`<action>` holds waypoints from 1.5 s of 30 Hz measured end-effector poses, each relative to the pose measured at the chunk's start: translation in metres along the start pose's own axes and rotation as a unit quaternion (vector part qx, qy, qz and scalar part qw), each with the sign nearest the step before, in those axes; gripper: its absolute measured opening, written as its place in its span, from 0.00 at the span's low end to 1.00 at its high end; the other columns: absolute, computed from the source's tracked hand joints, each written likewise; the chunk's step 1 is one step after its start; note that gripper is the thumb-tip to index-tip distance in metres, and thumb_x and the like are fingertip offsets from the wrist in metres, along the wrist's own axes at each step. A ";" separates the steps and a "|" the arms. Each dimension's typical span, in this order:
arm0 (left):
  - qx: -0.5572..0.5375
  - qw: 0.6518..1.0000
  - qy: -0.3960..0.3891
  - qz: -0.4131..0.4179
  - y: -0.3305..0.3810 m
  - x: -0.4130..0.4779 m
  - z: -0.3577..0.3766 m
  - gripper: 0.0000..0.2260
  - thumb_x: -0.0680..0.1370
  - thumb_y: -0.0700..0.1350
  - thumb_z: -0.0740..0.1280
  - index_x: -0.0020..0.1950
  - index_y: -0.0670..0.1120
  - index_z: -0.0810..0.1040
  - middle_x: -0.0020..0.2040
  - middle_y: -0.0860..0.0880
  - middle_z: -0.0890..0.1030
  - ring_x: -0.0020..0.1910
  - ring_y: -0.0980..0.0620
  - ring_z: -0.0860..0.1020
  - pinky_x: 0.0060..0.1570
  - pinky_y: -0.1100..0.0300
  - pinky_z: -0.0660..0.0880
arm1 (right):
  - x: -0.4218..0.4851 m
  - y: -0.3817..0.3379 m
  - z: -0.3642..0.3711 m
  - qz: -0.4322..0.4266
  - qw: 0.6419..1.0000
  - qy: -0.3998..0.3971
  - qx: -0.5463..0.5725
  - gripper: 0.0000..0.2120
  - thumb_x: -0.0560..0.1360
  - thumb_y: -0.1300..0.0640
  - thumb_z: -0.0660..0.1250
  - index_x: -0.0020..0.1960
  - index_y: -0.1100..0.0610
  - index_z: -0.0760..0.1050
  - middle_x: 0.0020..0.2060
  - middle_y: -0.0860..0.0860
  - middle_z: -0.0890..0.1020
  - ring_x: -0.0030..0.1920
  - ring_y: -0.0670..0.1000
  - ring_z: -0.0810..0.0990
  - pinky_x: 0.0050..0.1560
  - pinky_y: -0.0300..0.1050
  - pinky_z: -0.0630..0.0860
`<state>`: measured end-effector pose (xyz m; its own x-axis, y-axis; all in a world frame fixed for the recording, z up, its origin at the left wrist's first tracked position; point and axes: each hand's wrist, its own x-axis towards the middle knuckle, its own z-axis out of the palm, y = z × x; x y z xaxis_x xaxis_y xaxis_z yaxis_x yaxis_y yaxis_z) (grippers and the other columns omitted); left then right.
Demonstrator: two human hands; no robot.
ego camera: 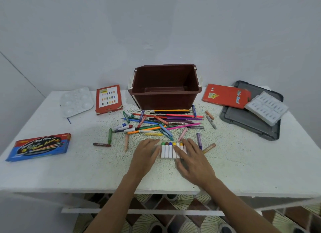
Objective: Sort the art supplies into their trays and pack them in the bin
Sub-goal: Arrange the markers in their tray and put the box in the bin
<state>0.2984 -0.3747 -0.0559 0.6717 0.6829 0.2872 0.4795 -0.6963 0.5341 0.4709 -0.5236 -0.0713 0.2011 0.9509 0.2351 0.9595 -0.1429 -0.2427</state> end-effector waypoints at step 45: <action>-0.053 0.993 -0.097 -0.034 0.001 0.022 -0.015 0.17 0.78 0.41 0.70 0.67 0.45 0.77 0.53 0.45 0.85 0.49 0.51 0.82 0.48 0.70 0.73 | 0.001 0.002 0.002 -0.008 1.000 0.013 0.006 0.24 0.80 0.44 0.58 0.72 0.52 0.70 0.72 0.57 0.70 0.75 0.60 0.63 0.73 0.57 0.64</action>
<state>0.3053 -0.3570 -0.0368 0.7414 0.6645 0.0937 0.4725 -0.6161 0.6302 0.4724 -0.5226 -0.0738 0.1919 0.9454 0.2633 0.9600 -0.1251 -0.2506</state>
